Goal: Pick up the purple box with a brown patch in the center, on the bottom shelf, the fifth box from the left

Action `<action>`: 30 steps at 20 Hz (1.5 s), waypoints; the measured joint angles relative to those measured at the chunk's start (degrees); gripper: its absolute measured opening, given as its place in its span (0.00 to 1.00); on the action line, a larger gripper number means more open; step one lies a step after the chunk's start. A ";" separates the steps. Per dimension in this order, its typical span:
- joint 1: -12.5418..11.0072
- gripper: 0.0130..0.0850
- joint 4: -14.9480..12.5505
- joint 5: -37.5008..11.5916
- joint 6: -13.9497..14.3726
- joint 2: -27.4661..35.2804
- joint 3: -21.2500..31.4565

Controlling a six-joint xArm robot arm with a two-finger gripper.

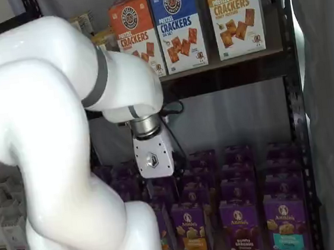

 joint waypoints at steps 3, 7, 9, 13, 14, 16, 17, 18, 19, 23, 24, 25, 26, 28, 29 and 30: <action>-0.71 1.00 1.01 -6.86 -1.53 5.80 0.89; -1.29 1.00 1.06 -14.74 -2.42 12.93 1.06; -1.61 1.00 1.09 -17.46 -2.88 16.55 0.45; -2.43 1.00 1.24 -23.29 -4.00 23.80 -0.80; -2.68 1.00 1.04 -24.71 -4.15 25.63 -1.19; -3.21 1.00 0.99 -26.26 -4.71 29.11 -2.38; -3.50 1.00 0.83 -27.07 -4.87 30.86 -3.02; -3.77 1.00 0.56 -28.00 -4.94 32.41 -3.53; -4.05 1.00 0.33 -29.17 -5.05 33.91 -3.99; -5.17 1.00 -0.39 -34.28 -5.63 39.45 -5.69; -5.43 1.00 -0.49 -35.10 -5.83 40.69 -6.24; -5.69 1.00 -0.32 -35.69 -6.27 42.03 -6.95; -5.88 1.00 -0.37 -36.14 -6.40 43.06 -7.52; -6.20 1.00 0.25 -37.71 -7.38 45.33 -8.71; -6.25 1.00 1.34 -38.37 -8.49 46.31 -9.28; -6.36 1.00 1.73 -38.72 -8.97 47.26 -9.98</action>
